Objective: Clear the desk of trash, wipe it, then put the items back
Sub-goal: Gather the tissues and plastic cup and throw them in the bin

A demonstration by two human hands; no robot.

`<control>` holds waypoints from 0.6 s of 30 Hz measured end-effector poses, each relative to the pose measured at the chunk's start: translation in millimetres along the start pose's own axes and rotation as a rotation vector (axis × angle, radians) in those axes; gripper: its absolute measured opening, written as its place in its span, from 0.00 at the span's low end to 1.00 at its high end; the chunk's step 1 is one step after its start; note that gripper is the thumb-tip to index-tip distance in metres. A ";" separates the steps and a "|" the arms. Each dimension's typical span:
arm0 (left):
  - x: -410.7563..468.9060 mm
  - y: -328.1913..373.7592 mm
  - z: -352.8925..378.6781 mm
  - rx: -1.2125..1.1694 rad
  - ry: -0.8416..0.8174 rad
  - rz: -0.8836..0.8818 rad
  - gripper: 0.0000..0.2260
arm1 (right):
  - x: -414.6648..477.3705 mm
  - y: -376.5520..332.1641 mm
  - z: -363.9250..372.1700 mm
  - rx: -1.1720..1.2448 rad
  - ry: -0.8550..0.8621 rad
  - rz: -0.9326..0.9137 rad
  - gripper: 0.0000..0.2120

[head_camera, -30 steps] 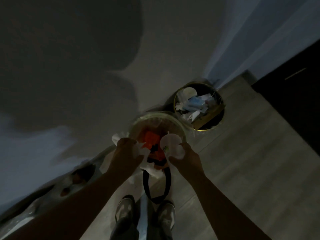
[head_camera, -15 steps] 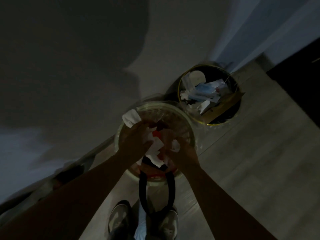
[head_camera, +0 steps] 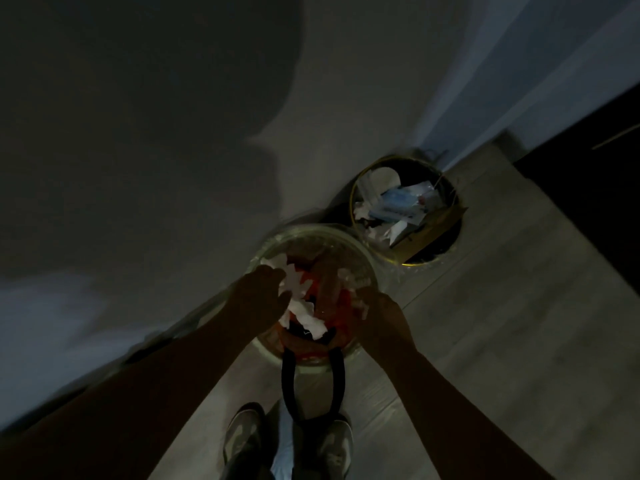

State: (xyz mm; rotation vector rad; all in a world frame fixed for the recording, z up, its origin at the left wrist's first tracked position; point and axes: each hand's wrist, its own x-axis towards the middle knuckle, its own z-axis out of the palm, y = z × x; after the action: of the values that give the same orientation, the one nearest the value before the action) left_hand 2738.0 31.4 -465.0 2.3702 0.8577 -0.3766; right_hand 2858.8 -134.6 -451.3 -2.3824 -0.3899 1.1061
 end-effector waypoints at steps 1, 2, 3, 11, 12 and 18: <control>-8.5 5.3 -12.8 0.052 -0.004 0.031 0.24 | -9.4 -6.4 -6.9 -0.055 -0.005 -0.027 0.16; -16.9 10.8 -25.9 0.123 -0.065 0.023 0.23 | -21.0 -14.0 -15.7 -0.119 -0.012 -0.043 0.17; -26.0 16.7 -39.6 0.187 -0.144 0.006 0.22 | -33.2 -22.7 -26.0 -0.182 -0.015 -0.065 0.18; -120.0 83.7 -150.0 0.211 -0.020 0.123 0.15 | -147.6 -96.6 -109.8 -0.532 -0.053 -0.280 0.18; -137.1 97.3 -165.7 0.191 -0.044 0.110 0.16 | -163.9 -107.1 -121.1 -0.525 -0.064 -0.286 0.18; -225.9 155.7 -251.4 0.072 -0.019 0.004 0.19 | -254.7 -183.6 -193.1 -0.426 -0.090 -0.422 0.12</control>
State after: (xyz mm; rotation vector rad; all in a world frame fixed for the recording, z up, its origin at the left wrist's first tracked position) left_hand 2685.8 -22.6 -100.6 2.4298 0.8431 -0.4343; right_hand 2837.1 -151.1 -83.7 -2.4308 -1.2022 1.0040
